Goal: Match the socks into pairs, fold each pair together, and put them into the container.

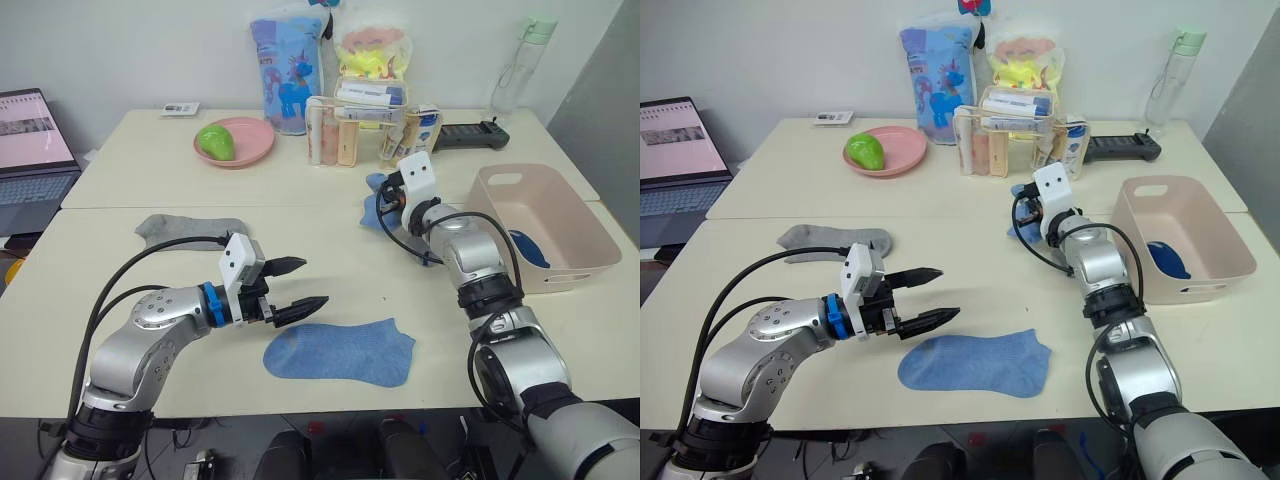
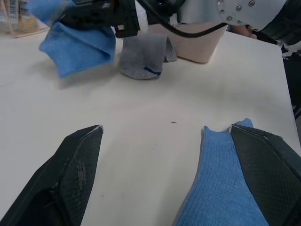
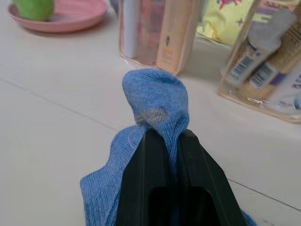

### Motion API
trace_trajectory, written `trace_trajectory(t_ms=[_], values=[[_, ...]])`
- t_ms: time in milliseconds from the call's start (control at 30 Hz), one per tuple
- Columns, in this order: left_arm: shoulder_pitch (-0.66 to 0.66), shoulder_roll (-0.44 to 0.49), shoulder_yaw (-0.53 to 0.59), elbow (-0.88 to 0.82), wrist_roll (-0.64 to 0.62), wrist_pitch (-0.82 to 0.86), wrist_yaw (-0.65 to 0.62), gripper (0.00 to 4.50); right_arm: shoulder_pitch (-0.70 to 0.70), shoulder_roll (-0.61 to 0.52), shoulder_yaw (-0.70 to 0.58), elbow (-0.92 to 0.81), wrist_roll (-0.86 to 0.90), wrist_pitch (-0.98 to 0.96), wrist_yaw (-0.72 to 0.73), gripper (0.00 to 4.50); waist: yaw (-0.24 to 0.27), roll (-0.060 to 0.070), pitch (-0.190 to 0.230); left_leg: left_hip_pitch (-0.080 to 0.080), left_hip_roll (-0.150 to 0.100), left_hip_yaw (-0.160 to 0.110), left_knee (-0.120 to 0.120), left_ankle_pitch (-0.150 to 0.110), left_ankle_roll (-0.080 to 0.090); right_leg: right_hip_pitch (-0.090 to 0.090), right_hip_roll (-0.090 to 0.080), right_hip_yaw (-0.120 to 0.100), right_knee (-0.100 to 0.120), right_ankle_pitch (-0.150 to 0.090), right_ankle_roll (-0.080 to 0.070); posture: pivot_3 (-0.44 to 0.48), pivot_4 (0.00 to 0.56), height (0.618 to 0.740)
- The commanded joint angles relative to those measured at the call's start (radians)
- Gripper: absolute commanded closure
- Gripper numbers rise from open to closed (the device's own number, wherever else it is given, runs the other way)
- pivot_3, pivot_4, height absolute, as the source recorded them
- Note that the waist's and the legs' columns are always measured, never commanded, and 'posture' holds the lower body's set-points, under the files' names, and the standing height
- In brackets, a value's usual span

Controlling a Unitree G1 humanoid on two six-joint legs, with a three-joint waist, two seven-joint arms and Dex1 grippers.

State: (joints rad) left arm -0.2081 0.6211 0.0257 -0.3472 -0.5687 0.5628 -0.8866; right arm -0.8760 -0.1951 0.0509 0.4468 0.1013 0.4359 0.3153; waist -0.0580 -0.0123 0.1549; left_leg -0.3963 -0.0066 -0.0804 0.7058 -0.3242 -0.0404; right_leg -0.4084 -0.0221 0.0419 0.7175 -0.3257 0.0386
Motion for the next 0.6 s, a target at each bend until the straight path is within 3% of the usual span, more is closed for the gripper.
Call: trace_trajectory(t_ms=[33,300,400,567,600], values=[[-0.012,-0.006,0.010,-0.027,-0.009,-0.002,0.014,0.00,0.013,0.004,-0.027,-0.119,0.037,-0.006,0.033,4.43,0.000,0.000,0.000,0.000,0.000,0.000,0.000,0.000,0.000,0.000,0.000,0.000,0.000,0.000,0.000,0.000,0.150,0.703],[0.000,-0.011,0.034,-0.015,-0.015,0.014,0.058,0.00,0.151,0.014,-0.018,-0.324,0.128,0.088,0.130,4.43,0.002,0.000,0.000,0.000,0.000,0.000,0.000,0.000,0.000,0.000,0.000,0.000,-0.001,0.000,0.000,0.000,0.150,0.703],[0.007,-0.014,0.061,0.018,-0.017,0.028,0.084,0.00,0.262,0.042,0.053,-0.433,0.137,0.099,0.161,4.43,0.002,0.000,0.000,0.000,0.000,-0.001,0.000,-0.001,0.001,0.000,0.000,0.000,0.000,0.000,0.000,0.000,0.150,0.703],[0.036,0.013,0.069,0.057,0.024,-0.008,0.072,0.00,0.362,0.052,0.174,-0.458,0.055,0.042,0.161,4.43,-0.001,0.000,0.000,0.001,0.000,-0.001,0.000,-0.001,0.001,0.000,0.000,0.000,0.000,0.000,0.000,0.000,0.150,0.703],[0.040,0.013,0.072,0.062,0.026,-0.010,0.077,0.00,0.374,0.059,0.188,-0.454,0.040,0.030,0.149,4.18,0.000,0.000,0.000,0.001,0.000,-0.001,0.000,-0.001,0.001,0.000,0.000,0.000,0.000,0.000,0.000,0.000,0.150,0.703]])
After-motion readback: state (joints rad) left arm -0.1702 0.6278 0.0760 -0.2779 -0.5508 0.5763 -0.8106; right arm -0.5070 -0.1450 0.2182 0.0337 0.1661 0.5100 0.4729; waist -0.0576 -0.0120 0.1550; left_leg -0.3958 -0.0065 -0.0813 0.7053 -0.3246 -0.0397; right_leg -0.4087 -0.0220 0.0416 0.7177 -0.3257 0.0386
